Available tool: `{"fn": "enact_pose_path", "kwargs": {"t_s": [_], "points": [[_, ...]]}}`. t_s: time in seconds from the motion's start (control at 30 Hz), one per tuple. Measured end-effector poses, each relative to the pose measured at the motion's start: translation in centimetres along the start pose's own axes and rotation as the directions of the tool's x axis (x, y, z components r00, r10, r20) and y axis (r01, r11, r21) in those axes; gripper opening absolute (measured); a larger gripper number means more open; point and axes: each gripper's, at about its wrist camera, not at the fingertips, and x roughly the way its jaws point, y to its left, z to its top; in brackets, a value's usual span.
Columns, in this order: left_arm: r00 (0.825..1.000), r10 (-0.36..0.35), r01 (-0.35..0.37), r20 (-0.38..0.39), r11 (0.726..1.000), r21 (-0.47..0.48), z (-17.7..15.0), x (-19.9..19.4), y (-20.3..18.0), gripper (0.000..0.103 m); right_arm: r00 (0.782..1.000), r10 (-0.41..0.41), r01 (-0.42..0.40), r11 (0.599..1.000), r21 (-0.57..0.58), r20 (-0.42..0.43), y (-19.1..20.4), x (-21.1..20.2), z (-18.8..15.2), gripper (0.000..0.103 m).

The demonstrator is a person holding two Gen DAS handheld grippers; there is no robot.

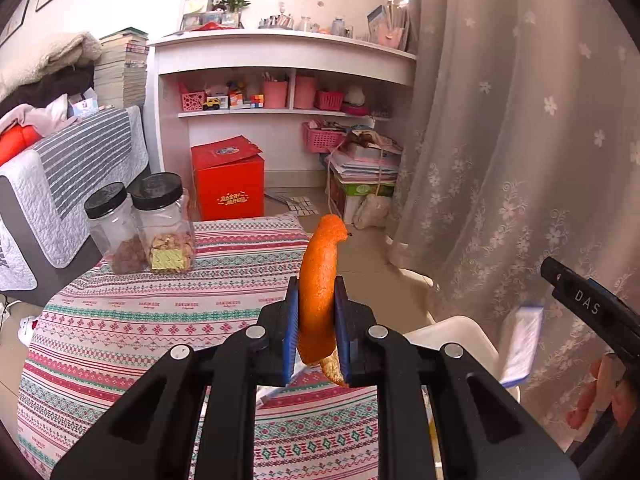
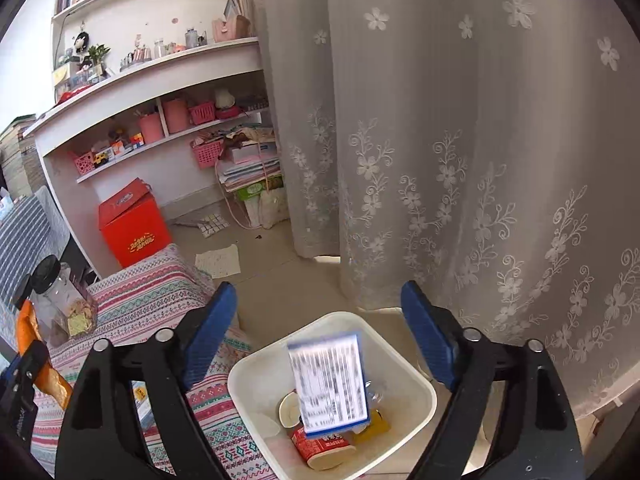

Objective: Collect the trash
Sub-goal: 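Carry the blue-and-white box over the bin and open the right gripper, then carry the orange peel over the bin and open the left gripper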

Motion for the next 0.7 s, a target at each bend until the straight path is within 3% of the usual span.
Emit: {"fn": "enact_pose_path", "kwargs": {"t_s": [0.1,0.3,0.57,0.63,0.7], "points": [[0.999,-0.035,0.036,-0.02,0.999,0.038,-0.4,0.7,-2.5,0.018,0.999,-0.033,0.031,0.998,0.056,0.03,-2.6,-0.1,0.8,0.093],[0.992,-0.101,0.107,-0.072,0.991,0.084,-1.1,2.2,-7.5,0.018,0.993,-0.105,0.096,0.981,0.17,0.046,-7.2,-0.1,1.8,0.096],[0.982,-0.16,0.171,-0.099,0.979,0.114,-0.4,3.0,-13.5,0.019,0.987,-0.162,0.154,0.967,0.201,0.023,-10.8,0.2,1.8,0.096],[0.978,-0.174,0.186,-0.116,0.977,0.101,-0.3,3.3,-14.2,0.027,0.985,-0.172,0.167,0.966,0.2,0.012,-11.4,0.4,1.7,0.096],[0.975,-0.182,0.194,-0.125,0.977,0.089,-0.2,3.4,-14.6,0.068,0.985,-0.173,0.169,0.965,0.2,-0.001,-11.5,0.5,1.7,0.096]]}}
